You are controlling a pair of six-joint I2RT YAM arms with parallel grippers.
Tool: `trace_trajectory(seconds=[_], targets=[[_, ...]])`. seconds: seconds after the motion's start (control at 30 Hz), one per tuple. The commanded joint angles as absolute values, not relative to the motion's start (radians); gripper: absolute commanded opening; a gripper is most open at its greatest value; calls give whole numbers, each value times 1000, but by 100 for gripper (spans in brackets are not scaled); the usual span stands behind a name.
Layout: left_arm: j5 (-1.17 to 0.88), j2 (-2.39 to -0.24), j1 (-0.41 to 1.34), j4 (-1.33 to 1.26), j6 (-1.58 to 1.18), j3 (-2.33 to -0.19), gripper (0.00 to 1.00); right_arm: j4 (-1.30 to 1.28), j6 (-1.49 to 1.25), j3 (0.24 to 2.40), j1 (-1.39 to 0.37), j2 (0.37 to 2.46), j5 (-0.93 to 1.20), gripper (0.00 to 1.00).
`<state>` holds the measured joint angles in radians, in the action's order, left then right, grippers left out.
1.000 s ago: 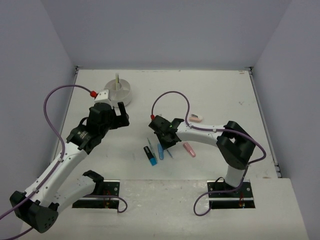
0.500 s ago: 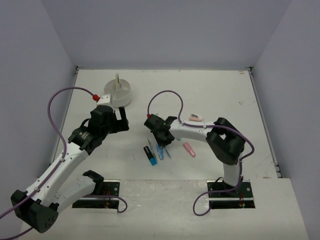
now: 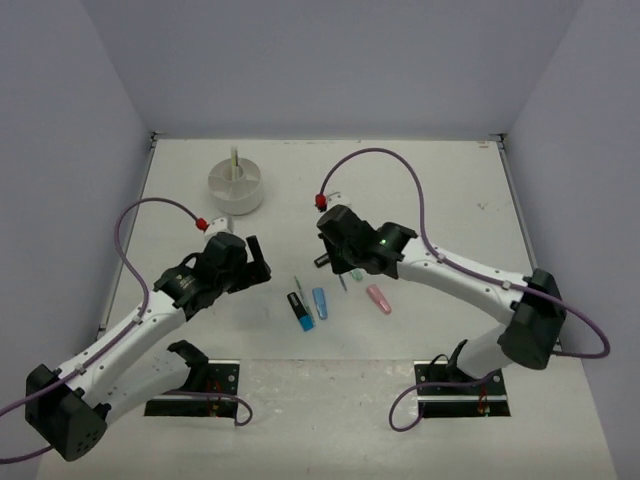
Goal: Sort the stationery into containers
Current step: Pick up the pen from the center of the board, then move the pen cap to the center of the board.
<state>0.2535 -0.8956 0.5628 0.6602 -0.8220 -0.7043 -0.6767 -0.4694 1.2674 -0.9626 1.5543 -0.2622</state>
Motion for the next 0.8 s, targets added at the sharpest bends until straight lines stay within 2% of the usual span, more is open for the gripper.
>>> trace_trajectory(seconds=[0.0, 0.27, 0.33, 0.43, 0.47, 0.5, 0.63, 0.77], targets=[[401, -931, 694, 705, -1092, -693, 100, -715, -444, 1238, -917, 1369, -365, 0], [580, -1153, 983, 868, -1439, -732, 98, -658, -390, 1140, -773, 1283, -321, 0], [573, -1247, 1014, 877, -1470, -766, 90, -629, -381, 1117, -772, 1291, -298, 0], [548, -1361, 1017, 867, -1458, -803, 72, -605, -367, 1099, -770, 1304, -276, 0], [553, -1386, 1017, 859, -1457, -809, 62, -597, -364, 1090, -770, 1305, -276, 0], [555, -1400, 1017, 854, -1457, -811, 57, -591, -361, 1082, -770, 1305, -276, 0], [561, -1422, 1017, 840, -1453, -814, 53, -576, -356, 1065, -770, 1299, -263, 0], [564, -1443, 1015, 838, -1441, -819, 42, -566, -354, 1060, -770, 1299, -255, 0]])
